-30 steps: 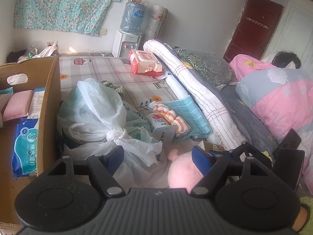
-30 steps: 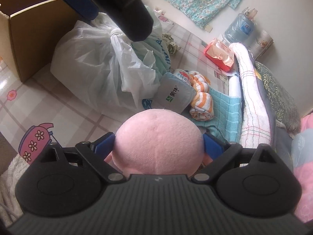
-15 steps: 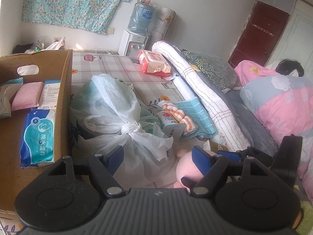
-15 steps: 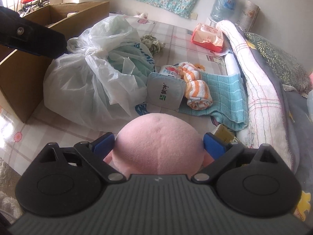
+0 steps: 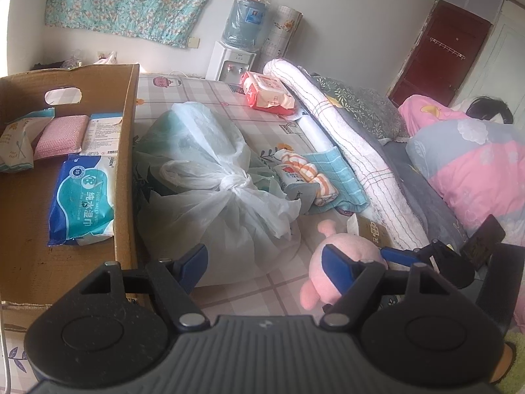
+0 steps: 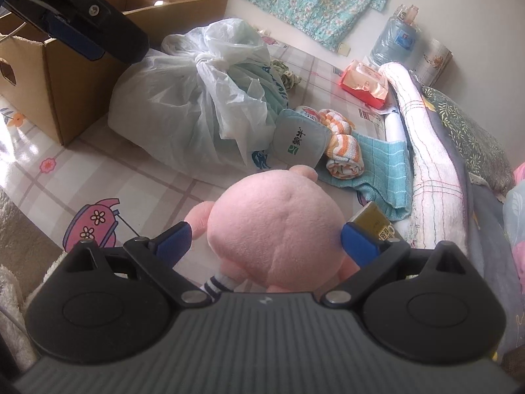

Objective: Organize soft objects
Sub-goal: 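Carry the held pink plush toy across the bed toward the cardboard box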

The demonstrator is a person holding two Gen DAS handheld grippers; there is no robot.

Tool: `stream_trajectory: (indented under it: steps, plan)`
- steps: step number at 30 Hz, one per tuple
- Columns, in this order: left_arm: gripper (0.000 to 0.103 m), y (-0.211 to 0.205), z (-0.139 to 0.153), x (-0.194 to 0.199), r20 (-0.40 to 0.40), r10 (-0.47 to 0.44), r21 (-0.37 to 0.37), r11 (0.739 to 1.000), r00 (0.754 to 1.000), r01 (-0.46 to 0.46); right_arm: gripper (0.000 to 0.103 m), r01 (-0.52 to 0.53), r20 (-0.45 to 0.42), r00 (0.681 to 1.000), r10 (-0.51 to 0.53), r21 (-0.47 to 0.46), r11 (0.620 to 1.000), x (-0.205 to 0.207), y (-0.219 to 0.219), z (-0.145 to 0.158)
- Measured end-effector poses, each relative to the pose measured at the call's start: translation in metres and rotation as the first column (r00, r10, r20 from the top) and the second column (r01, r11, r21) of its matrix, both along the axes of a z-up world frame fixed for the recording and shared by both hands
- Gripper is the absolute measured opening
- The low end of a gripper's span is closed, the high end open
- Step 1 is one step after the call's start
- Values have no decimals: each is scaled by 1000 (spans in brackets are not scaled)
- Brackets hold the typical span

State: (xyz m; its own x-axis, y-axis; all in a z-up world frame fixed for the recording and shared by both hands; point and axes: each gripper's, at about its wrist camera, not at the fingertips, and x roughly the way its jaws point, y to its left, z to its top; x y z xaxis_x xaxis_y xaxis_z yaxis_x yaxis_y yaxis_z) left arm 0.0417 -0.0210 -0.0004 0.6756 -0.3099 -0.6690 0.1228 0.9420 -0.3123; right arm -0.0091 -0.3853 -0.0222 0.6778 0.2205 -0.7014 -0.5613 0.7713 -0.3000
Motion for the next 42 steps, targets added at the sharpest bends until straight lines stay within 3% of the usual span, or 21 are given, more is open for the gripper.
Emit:
stream_trajectory:
  steps: [5,6,7,9,11,14,17,19,20,22,26,29,32,34,36,38,42]
  plan:
    - [78,-2,-2,-5,-6,-5,-4,1000,1000,5,99,23,49,999,-18,-122,992,7,7,-22]
    - [78,-2,-1,-6,-5,-7,-2,1000,1000,7,95,40,54,998,-34,-135,990,9,7,-26]
    - [78,-3,-1,-7,-3,-7,0,1000,1000,7,85,68,59,996,-60,-139,988,12,4,-28]
    - [78,-3,0,-9,1,-7,3,1000,1000,7,83,117,34,993,-115,-74,990,19,-6,-25]
    - [78,-2,0,-10,2,-3,5,1000,1000,3,81,182,-64,982,-177,89,979,29,-26,-15]
    - [78,0,3,-11,6,5,6,1000,1000,-5,81,271,-248,951,-185,382,884,42,-61,-5]
    - [78,0,5,-10,9,11,9,1000,1000,-11,82,410,-493,868,-52,654,636,60,-100,-19]
    - [78,-3,4,-8,4,6,14,1000,1000,-6,84,495,-579,815,-3,694,522,68,-113,-36]
    - [78,-5,3,-6,-5,-1,15,1000,1000,1,85,524,-601,799,-10,688,503,69,-116,-43]
    - [78,-11,0,-3,-24,-15,19,1000,1000,16,87,541,-603,796,-51,671,506,70,-120,-47]
    - [78,-27,-9,3,-54,-60,30,998,997,61,91,523,-539,825,-168,618,587,66,-123,-35]
    - [78,-44,-18,8,-76,-108,40,993,991,111,91,517,-501,838,-215,605,606,65,-131,-27]
    - [78,-65,-32,14,-101,-159,55,985,982,165,88,521,-461,846,-268,608,599,62,-139,-20]
    - [78,-75,-41,18,-109,-183,58,980,977,190,72,532,-471,842,-264,639,555,61,-149,-19]
    - [78,-87,-54,22,-115,-210,54,975,971,217,64,566,-525,819,-231,672,477,63,-159,-24]
    - [78,-95,-64,25,-123,-227,47,971,966,234,64,596,-567,797,-209,683,421,65,-167,-29]
    - [78,-110,-75,27,-97,-262,44,963,960,267,63,681,-693,718,-64,679,276,70,-181,-54]
